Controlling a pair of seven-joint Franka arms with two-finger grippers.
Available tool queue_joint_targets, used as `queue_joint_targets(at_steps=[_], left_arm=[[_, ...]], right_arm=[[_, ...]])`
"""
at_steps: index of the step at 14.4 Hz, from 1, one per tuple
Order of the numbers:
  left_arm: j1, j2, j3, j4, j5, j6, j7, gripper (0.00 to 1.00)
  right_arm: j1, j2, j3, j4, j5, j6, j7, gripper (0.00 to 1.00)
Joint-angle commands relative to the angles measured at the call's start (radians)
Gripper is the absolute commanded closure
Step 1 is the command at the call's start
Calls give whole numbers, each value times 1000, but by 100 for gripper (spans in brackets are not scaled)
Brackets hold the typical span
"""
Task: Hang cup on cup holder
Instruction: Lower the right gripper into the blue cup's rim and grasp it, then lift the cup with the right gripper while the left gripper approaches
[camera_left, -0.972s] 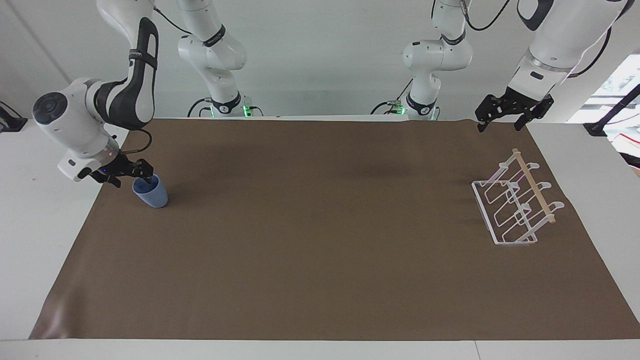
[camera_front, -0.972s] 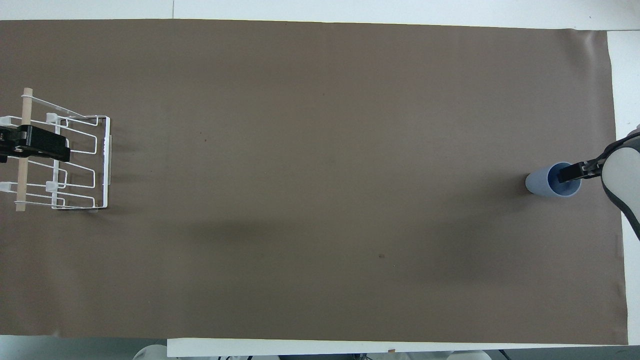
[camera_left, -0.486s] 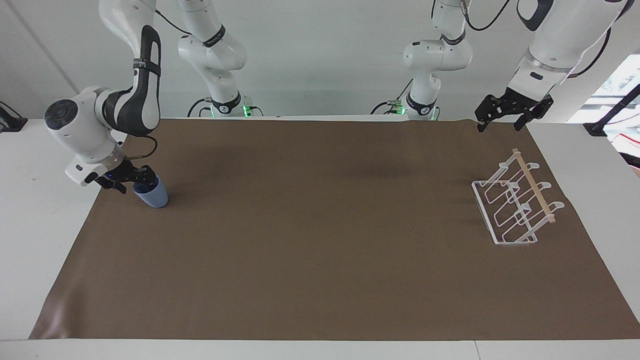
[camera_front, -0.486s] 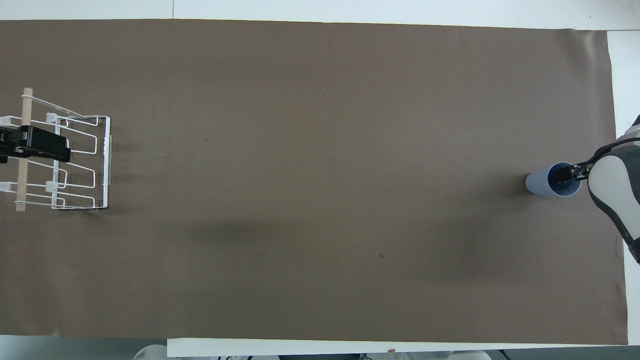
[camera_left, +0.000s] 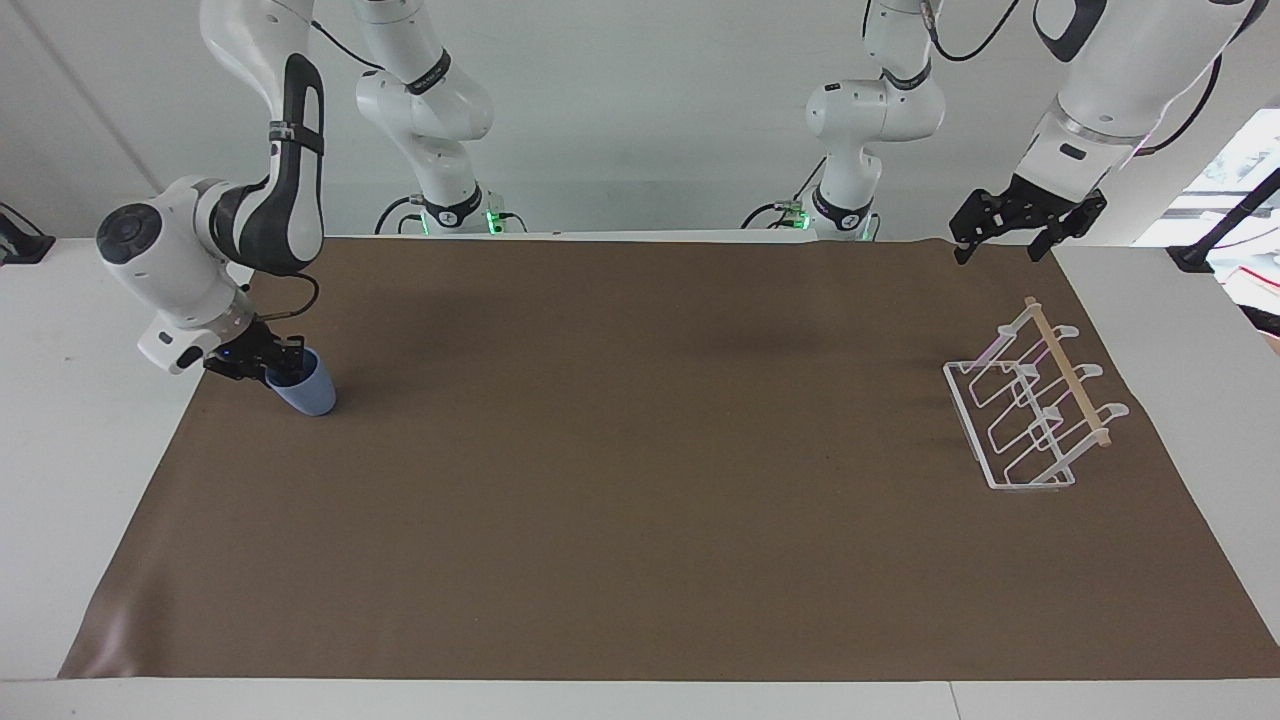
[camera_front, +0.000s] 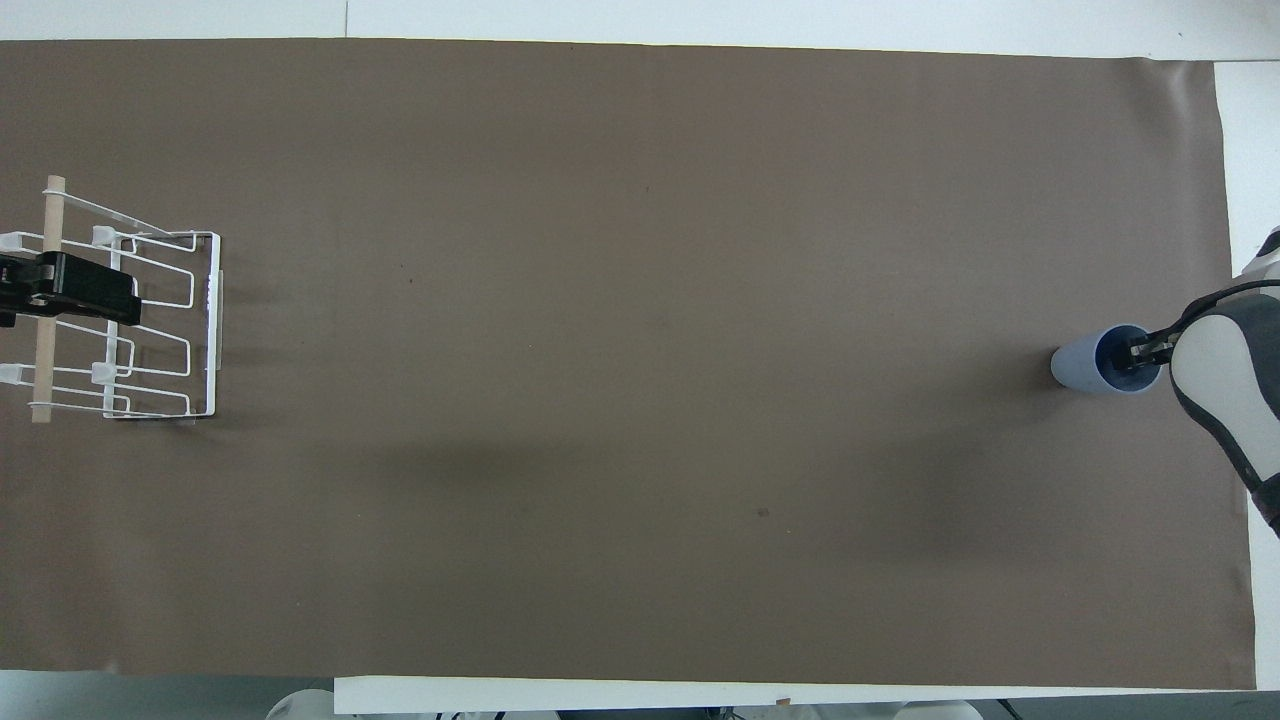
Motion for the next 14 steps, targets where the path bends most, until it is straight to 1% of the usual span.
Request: queue_joint_targets(at_steps=[1, 5, 6, 7, 8, 9, 10, 11, 12, 14], left_arm=[[-2, -31, 3, -34, -9, 4, 0, 0], [1, -31, 3, -37, -9, 3, 2, 0], [1, -35, 3, -44, -9, 1, -3, 0], [0, -44, 3, -58, -8, -3, -9, 0], [-2, -52, 3, -79, -8, -5, -45, 0], [-3, -64, 3, -90, -8, -5, -102, 0], [-3, -72, -1, -116, -8, 0, -169, 0], [-3, -81, -4, -126, -8, 7, -249, 0], [-3, -81, -6, -124, -14, 7, -368, 0], [-26, -84, -10, -135, -52, 29, -667, 0]], right_arm=[[-15, -7, 6, -14, 21, 16, -36, 100], [-9, -7, 8, 1, 20, -7, -36, 100], [-5, -7, 9, 33, 21, -56, -36, 100], [3, -7, 17, 85, 26, -138, -31, 100], [27, -10, 32, 139, 67, -215, -24, 100], [50, -11, 38, 176, 151, -263, -10, 100], [76, -13, 40, 191, 222, -284, 21, 100], [116, -13, 43, 201, 266, -289, 76, 100], [165, -11, 43, 213, 299, -288, 149, 100], [291, -4, 43, 230, 378, -269, 350, 100]])
